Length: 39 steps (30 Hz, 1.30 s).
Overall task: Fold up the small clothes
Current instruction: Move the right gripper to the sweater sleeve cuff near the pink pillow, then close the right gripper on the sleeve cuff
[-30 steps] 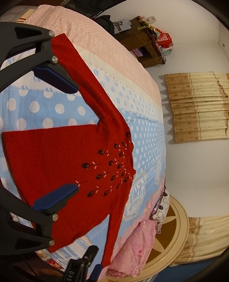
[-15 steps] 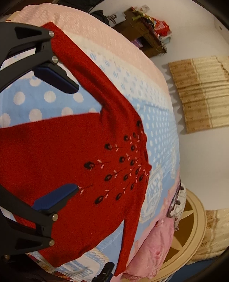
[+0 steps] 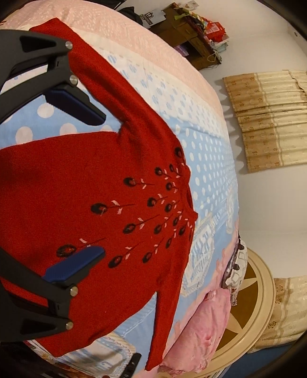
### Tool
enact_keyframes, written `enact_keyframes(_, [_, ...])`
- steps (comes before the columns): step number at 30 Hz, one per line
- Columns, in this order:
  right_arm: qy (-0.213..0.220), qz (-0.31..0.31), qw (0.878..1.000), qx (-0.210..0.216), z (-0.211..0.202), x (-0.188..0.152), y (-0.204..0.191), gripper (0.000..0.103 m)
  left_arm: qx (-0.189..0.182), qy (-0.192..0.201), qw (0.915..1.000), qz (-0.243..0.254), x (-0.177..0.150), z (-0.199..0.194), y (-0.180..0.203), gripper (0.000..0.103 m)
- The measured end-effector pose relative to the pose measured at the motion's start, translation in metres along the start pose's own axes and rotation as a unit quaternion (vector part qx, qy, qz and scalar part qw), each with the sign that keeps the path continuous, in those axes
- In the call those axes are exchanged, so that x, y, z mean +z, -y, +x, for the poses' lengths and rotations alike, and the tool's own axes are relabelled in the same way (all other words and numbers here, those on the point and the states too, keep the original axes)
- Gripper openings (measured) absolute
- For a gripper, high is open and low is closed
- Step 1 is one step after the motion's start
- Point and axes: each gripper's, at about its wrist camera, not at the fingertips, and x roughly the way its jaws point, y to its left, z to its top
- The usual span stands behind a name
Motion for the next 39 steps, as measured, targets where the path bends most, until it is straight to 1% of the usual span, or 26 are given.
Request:
enact_keyframes(5, [0.006, 0.023, 0.999, -0.023, -0.001, 0.015, 0.032, 0.059, 0.009, 0.005, 0.9999, -0.008, 0.009, 0.006, -0.004, 0.103])
enact_keyframes(10, [0.013, 0.039, 0.997, -0.064, -0.002, 0.031, 0.067, 0.059, 0.015, 0.007, 0.9998, -0.009, 0.012, 0.013, -0.003, 0.103])
enact_keyframes(12, [0.017, 0.063, 0.995, -0.080, -0.001, 0.039, 0.089, 0.059, 0.022, 0.008, 0.9997, -0.008, 0.011, 0.018, -0.003, 0.103])
enact_keyframes(15, [0.010, 0.117, 0.990, -0.084, 0.003, 0.049, 0.128, 0.059, 0.024, 0.003, 0.9996, -0.014, 0.009, 0.022, -0.004, 0.103])
enact_keyframes(18, [0.006, 0.137, 0.986, -0.099, 0.010, 0.057, 0.152, 0.059, 0.027, 0.005, 0.9995, -0.015, 0.007, 0.022, -0.002, 0.103])
enact_keyframes(21, [-0.002, 0.140, 0.984, -0.108, 0.018, 0.064, 0.166, 0.059, 0.029, 0.009, 0.9994, -0.013, 0.007, 0.022, 0.000, 0.103])
enact_keyframes(24, [-0.018, 0.149, 0.983, -0.107, 0.032, 0.069, 0.176, 0.059, 0.030, 0.007, 0.9994, -0.014, 0.006, 0.022, 0.000, 0.103])
enact_keyframes(26, [-0.019, 0.151, 0.982, -0.110, 0.037, 0.070, 0.177, 0.058, 0.030, 0.006, 0.9994, -0.016, 0.006, 0.022, 0.000, 0.103])
enact_keyframes(29, [-0.021, 0.139, 0.983, -0.116, 0.043, 0.075, 0.174, 0.050, 0.029, 0.003, 0.9994, -0.019, 0.005, 0.025, -0.002, 0.103])
enact_keyframes(31, [-0.024, 0.134, 0.984, -0.117, 0.047, 0.077, 0.172, 0.048, 0.027, -0.001, 0.9994, -0.020, 0.004, 0.027, -0.003, 0.103])
enact_keyframes(32, [-0.025, 0.129, 0.984, -0.118, 0.050, 0.079, 0.171, 0.043, 0.026, -0.003, 0.9994, -0.021, 0.003, 0.028, -0.003, 0.103])
enact_keyframes(33, [-0.027, 0.124, 0.985, -0.119, 0.053, 0.081, 0.169, 0.033, 0.026, -0.006, 0.9994, -0.022, 0.003, 0.029, -0.004, 0.103])
enact_keyframes(34, [-0.028, 0.120, 0.985, -0.122, 0.055, 0.082, 0.169, 0.029, 0.026, -0.007, 0.9994, -0.022, 0.002, 0.029, -0.004, 0.103])
enact_keyframes(36, [-0.028, 0.116, 0.985, -0.123, 0.058, 0.085, 0.168, 0.013, 0.021, -0.010, 0.9995, -0.020, 0.001, 0.031, -0.004, 0.103])
enact_keyframes(39, [-0.025, 0.116, 0.987, -0.106, 0.058, 0.090, 0.164, 0.010, -0.002, -0.021, 0.9993, -0.032, -0.001, 0.034, -0.007, 0.103])
